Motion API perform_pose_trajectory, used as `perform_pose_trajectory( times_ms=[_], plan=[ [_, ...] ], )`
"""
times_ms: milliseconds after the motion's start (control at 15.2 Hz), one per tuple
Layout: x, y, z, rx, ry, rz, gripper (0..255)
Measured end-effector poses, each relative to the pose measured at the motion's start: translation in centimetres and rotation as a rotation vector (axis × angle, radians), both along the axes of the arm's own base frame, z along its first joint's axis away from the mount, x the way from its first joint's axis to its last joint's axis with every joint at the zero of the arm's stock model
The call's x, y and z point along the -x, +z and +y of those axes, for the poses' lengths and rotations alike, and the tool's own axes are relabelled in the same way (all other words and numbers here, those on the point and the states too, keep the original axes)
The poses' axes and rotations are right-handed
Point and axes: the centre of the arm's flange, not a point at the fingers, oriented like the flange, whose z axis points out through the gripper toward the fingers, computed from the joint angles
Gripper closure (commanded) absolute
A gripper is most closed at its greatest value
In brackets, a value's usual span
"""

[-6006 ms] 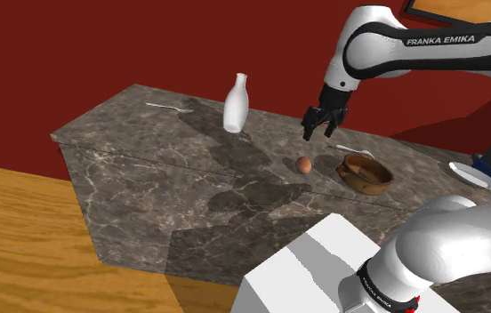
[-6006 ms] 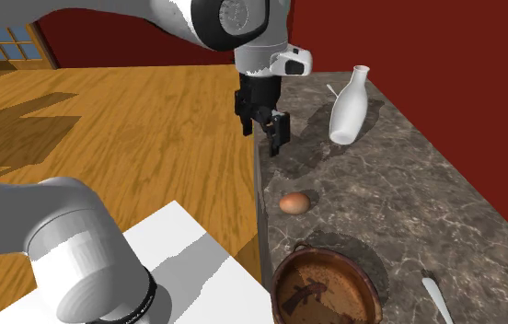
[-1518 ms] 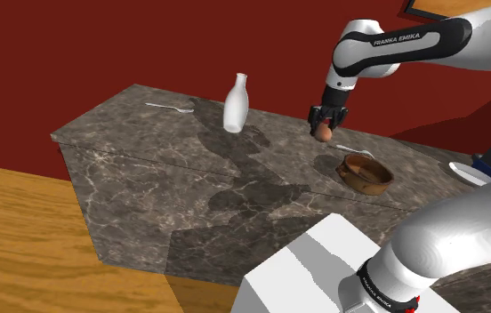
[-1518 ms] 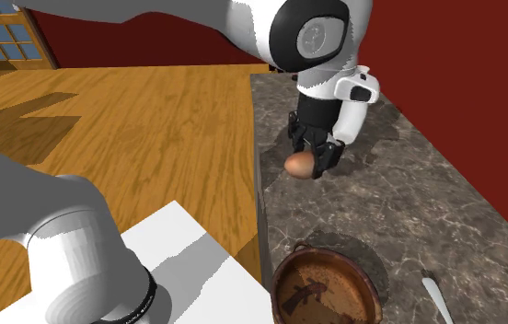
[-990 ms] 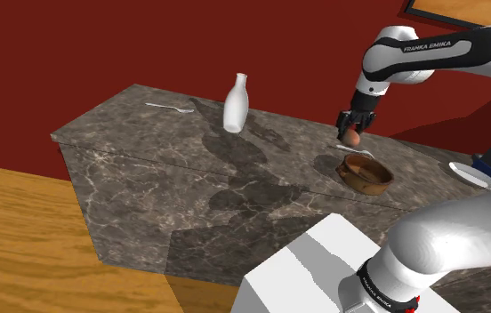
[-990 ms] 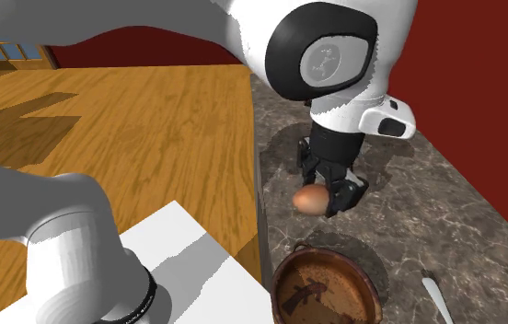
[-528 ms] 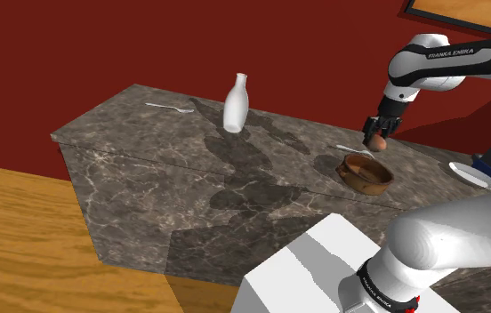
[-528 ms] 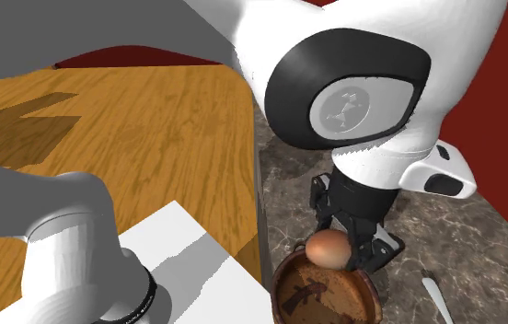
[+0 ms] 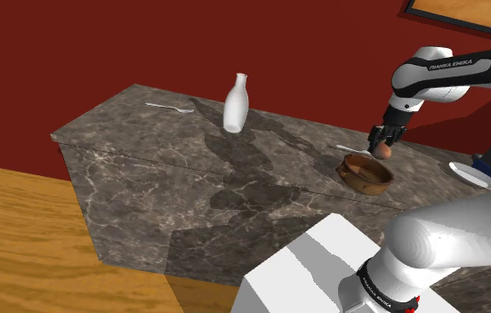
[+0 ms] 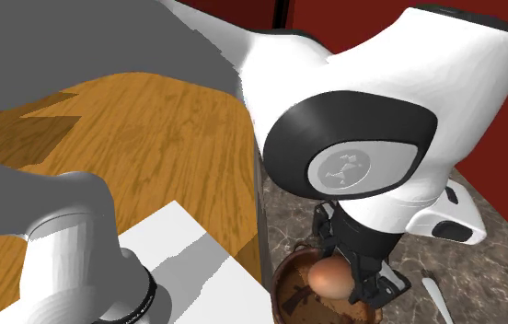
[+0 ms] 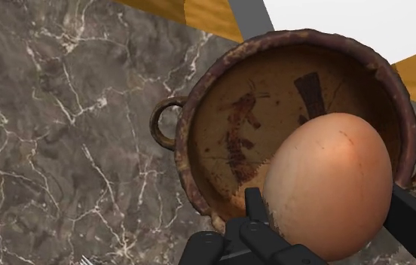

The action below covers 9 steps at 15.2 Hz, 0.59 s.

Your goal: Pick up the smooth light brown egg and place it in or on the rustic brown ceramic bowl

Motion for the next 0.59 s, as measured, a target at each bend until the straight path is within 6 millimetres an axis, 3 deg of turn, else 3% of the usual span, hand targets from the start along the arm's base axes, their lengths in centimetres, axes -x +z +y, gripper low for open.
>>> perform_pose_trajectory(
  times_ms=[594],
  plan=[
    [0.2, -4.4, 0.1, 0.0, 0.0, 0.0, 255]
  ],
)
